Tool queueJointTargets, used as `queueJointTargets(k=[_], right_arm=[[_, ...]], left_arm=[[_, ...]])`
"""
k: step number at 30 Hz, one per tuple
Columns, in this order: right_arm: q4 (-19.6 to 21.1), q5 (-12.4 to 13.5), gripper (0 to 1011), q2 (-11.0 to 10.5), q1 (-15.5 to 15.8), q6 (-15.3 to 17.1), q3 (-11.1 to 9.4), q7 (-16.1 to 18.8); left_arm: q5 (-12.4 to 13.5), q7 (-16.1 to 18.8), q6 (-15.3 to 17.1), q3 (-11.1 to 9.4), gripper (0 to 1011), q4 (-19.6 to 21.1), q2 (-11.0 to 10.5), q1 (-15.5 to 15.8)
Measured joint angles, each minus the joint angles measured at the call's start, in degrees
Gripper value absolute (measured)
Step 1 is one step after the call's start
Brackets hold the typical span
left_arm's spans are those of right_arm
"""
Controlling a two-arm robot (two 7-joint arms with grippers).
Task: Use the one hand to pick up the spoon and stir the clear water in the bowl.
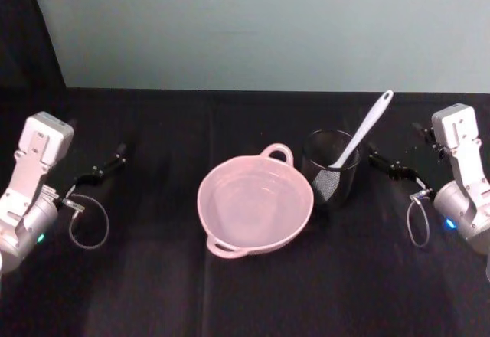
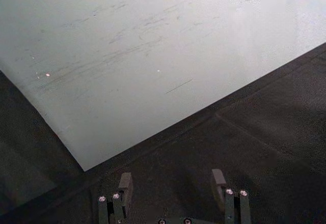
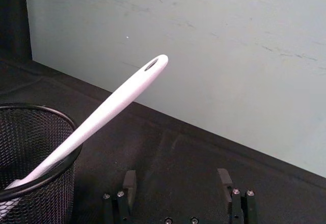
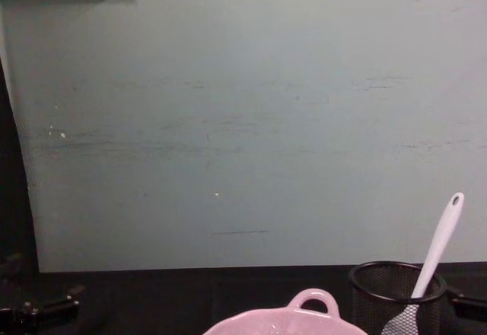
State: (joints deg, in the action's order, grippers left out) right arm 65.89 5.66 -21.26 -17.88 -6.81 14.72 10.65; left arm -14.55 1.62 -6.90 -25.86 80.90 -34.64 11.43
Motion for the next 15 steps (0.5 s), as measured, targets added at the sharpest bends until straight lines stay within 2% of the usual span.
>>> queueJointTargets(k=[15], right_arm=[[0.11, 0.19, 1003, -0.09, 0.12, -0.2, 0.0, 0.08]], left_arm=[[0.0, 0.0, 0.0, 0.0, 1011, 0.0, 0.0, 0.0]])
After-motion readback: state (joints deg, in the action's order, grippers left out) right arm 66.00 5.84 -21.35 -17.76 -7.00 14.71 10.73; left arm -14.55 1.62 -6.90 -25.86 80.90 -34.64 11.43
